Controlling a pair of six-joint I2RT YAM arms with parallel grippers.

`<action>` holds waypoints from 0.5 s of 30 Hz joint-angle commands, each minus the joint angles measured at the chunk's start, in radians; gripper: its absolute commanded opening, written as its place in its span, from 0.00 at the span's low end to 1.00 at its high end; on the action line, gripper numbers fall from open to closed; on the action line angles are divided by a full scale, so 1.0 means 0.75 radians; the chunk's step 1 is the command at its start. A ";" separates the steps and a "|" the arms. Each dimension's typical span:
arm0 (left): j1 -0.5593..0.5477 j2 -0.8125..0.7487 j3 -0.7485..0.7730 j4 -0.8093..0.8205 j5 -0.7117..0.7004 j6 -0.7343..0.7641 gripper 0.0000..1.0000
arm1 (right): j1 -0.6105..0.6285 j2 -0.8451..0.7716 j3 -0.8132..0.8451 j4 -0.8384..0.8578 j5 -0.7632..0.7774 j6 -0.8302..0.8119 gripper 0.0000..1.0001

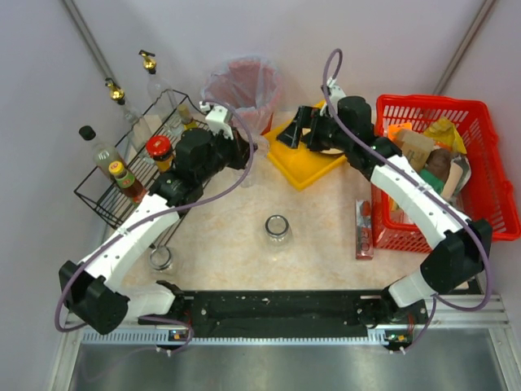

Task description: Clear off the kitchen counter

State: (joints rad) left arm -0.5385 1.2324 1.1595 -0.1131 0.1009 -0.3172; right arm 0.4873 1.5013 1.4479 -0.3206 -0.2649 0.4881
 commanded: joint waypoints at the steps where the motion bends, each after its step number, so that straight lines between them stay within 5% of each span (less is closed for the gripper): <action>1: 0.000 -0.023 0.151 0.208 0.143 -0.070 0.00 | -0.026 -0.042 0.074 0.272 -0.174 0.267 0.99; 9: 0.000 -0.066 0.244 0.361 0.289 -0.113 0.00 | -0.034 -0.010 0.009 0.546 -0.332 0.572 0.99; 15: 0.000 -0.125 0.268 0.435 0.387 -0.129 0.00 | -0.036 0.027 -0.090 0.954 -0.483 0.875 0.99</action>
State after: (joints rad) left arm -0.5358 1.1984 1.2961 0.0551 0.2905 -0.3935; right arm 0.4683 1.4975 1.4120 0.1265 -0.5198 0.9493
